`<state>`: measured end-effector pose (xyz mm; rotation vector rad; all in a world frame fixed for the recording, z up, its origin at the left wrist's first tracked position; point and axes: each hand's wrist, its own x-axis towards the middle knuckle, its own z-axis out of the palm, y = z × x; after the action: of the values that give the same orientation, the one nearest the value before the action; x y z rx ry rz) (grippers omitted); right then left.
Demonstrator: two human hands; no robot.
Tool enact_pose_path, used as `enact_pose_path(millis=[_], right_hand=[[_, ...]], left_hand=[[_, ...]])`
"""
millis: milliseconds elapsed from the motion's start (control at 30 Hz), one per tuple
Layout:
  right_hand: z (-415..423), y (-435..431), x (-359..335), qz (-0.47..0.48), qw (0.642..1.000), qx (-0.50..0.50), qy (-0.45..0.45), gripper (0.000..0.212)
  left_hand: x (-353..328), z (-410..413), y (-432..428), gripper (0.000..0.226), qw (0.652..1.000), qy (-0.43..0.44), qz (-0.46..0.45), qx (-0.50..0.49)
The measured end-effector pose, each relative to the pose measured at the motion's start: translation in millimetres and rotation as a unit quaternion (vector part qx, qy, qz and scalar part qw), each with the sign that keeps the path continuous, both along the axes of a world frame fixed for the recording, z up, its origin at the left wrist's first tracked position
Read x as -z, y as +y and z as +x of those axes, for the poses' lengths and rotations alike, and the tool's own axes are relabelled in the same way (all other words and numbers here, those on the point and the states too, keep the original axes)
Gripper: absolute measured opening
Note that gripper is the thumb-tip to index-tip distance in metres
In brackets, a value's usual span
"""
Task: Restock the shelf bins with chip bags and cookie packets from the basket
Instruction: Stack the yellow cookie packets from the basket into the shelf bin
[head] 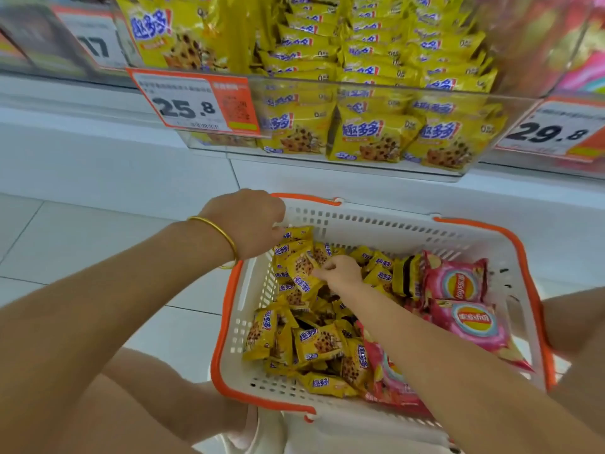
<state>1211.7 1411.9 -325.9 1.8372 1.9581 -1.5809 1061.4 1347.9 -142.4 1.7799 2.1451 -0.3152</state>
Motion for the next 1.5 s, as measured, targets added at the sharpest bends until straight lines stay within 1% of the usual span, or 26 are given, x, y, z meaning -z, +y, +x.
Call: enact_pose_path(millis=[67, 133, 200, 267, 300, 333, 367, 400, 433, 467, 500, 567, 633, 700, 733, 767, 833, 867, 933, 1000, 1067, 1100, 1233, 1333, 1433, 1500], right_hand=[[11, -3, -20, -0.097, 0.982, 0.12, 0.106, 0.016], [19, -12, -53, -0.185, 0.939, 0.199, 0.21, 0.012], [26, -22, -87, -0.235, 0.897, 0.226, 0.298, 0.011], [31, -30, -119, -0.249, 0.886, 0.191, 0.341, 0.011], [34, -33, -132, -0.221, 0.905, 0.154, 0.329, 0.011], [38, -33, -143, -0.15, 0.94, 0.104, 0.287, 0.011], [42, -31, -156, -0.038, 0.972, 0.051, 0.226, 0.013], [48, -26, -170, 0.08, 0.979, 0.008, 0.185, 0.018], [52, -23, -186, 0.159, 0.97, -0.022, 0.184, 0.027], [54, -18, -204, 0.188, 0.958, -0.049, 0.212, 0.038], [54, -15, -224, 0.185, 0.947, -0.086, 0.247, 0.044], [50, -5, -259, 0.194, 0.93, -0.162, 0.265, 0.035], [43, 11, -292, 0.258, 0.912, -0.198, 0.249, 0.025], [30, 30, -323, 0.309, 0.895, -0.201, 0.25, 0.021], [22, 46, -333, 0.322, 0.892, -0.177, 0.262, 0.021], [11, 64, -341, 0.331, 0.892, -0.139, 0.275, 0.027], [-17, 101, -343, 0.343, 0.898, -0.074, 0.267, 0.035], [-33, 121, -336, 0.342, 0.905, -0.053, 0.247, 0.033], [-64, 153, -320, 0.319, 0.924, -0.016, 0.209, 0.022], [-89, 174, -305, 0.301, 0.931, 0.031, 0.205, 0.037], [-106, 185, -294, 0.31, 0.927, 0.068, 0.201, 0.051], [-111, 187, -290, 0.319, 0.924, 0.081, 0.194, 0.053], [-116, 198, -277, 0.321, 0.923, 0.118, 0.176, 0.037], [-115, 200, -275, 0.295, 0.93, 0.135, 0.172, 0.037], [-120, 197, -275, 0.293, 0.938, 0.116, 0.147, 0.043], [-124, 194, -278, 0.306, 0.941, 0.09, 0.117, 0.034]], left_hand=[[6, 3, 1, 0.036, 0.998, -0.04, -0.025, -0.039], [9, 9, 1, 0.037, 0.987, -0.114, -0.058, -0.097], [9, 16, 2, 0.034, 0.956, -0.225, -0.072, -0.173], [0, 22, 6, 0.037, 0.922, -0.311, -0.048, -0.225], [-7, 24, 7, 0.037, 0.919, -0.322, -0.032, -0.225], [-16, 25, 9, 0.037, 0.928, -0.312, -0.016, -0.204], [-26, 26, 10, 0.037, 0.941, -0.291, -0.002, -0.17], [-38, 26, 11, 0.038, 0.952, -0.275, 0.01, -0.13], [-51, 26, 11, 0.038, 0.957, -0.275, 0.017, -0.092], [-65, 25, 11, 0.039, 0.955, -0.289, 0.022, -0.058], [-78, 24, 9, 0.041, 0.951, -0.306, 0.036, -0.029], [-101, 25, 8, 0.044, 0.937, -0.338, 0.094, -0.003], [-116, 21, 12, 0.047, 0.893, -0.405, 0.192, -0.033], [-129, 12, 18, 0.045, 0.834, -0.443, 0.323, -0.065], [-133, 3, 22, 0.043, 0.814, -0.423, 0.392, -0.069], [-134, -7, 25, 0.037, 0.809, -0.368, 0.454, -0.066], [-129, -29, 32, 0.031, 0.833, -0.196, 0.513, -0.06], [-123, -38, 34, 0.036, 0.856, -0.124, 0.499, -0.059], [-110, -45, 37, 0.048, 0.894, -0.042, 0.44, -0.064], [-101, -44, 37, 0.05, 0.912, 0.005, 0.404, -0.071], [-94, -44, 37, 0.053, 0.913, 0.041, 0.4, -0.065], [-93, -44, 37, 0.055, 0.912, 0.05, 0.402, -0.059], [-90, -44, 39, 0.052, 0.908, 0.055, 0.413, -0.053], [-90, -43, 40, 0.05, 0.907, 0.055, 0.415, -0.046], [-90, -44, 41, 0.05, 0.908, 0.06, 0.413, -0.042], [-89, -44, 41, 0.05, 0.909, 0.063, 0.409, -0.044]])
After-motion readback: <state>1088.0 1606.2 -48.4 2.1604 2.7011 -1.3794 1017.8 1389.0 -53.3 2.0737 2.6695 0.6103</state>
